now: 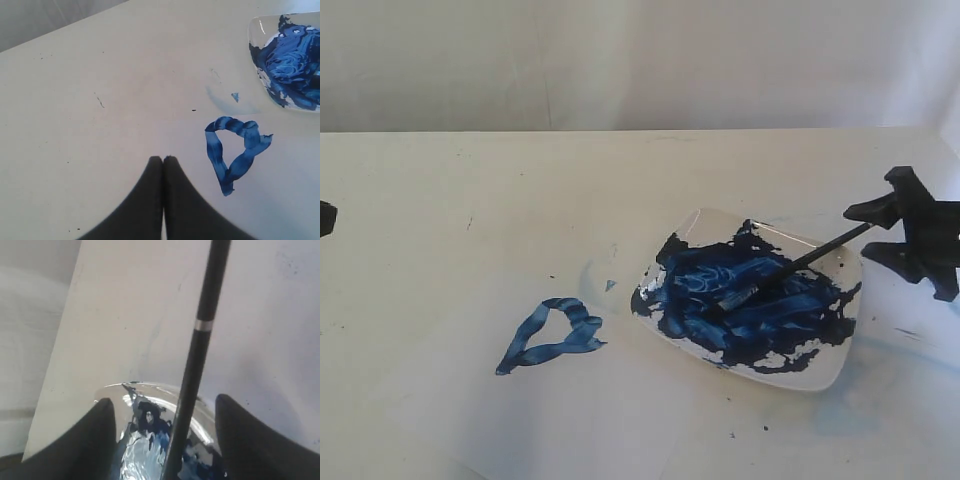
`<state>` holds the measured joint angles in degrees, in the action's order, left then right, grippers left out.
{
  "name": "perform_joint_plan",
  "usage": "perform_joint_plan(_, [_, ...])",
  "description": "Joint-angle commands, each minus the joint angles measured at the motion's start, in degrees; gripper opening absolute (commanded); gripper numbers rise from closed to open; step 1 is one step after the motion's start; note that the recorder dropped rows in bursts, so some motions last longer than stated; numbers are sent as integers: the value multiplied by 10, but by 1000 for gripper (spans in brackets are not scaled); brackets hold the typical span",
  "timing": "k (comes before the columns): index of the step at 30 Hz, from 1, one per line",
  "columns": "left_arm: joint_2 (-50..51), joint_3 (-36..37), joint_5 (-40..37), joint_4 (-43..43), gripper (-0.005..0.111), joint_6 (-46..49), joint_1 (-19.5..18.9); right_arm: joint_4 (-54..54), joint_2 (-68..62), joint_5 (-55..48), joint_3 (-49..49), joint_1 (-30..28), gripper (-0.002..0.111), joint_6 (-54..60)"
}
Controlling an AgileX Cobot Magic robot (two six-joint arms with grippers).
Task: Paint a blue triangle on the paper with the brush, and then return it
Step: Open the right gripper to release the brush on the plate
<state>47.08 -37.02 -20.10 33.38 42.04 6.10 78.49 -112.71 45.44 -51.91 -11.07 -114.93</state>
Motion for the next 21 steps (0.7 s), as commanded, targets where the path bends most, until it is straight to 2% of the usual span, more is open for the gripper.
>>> perform_joint_plan(1, [-3, 4, -1, 14, 0, -1, 4, 95, 59, 17, 0, -36, 56, -40])
perform_joint_plan(3, [-3, 4, 1, 17, 0, -1, 4, 145, 88, 37, 0, -51, 55, -53])
perform_joint_plan(5, [-3, 4, 2, 17, 0, -1, 4, 194, 122, 59, 1, -62, 47, -51])
perform_joint_plan(6, [-3, 4, 2, 17, 0, -1, 4, 215, 145, 67, 3, -63, 37, -44])
perform_joint_plan(8, [-3, 4, 3, 17, 0, -1, 4, 215, 201, 80, 29, -65, 9, 8])
perform_joint_plan(9, [-3, 4, 3, 17, 0, -1, 4, 215, 235, 83, 49, -66, 1, 28])
perform_joint_plan(15, [-3, 4, 3, 25, 0, -1, 4, 139, 461, 74, 167, -66, 0, 149])
perform_joint_plan(18, [-3, 4, 3, 26, 0, -1, 4, 142, 577, 19, 213, -66, 0, 178])
perform_joint_plan(21, [-3, 4, 4, 31, 0, -1, 4, 143, 666, -85, 242, -66, 0, 207])
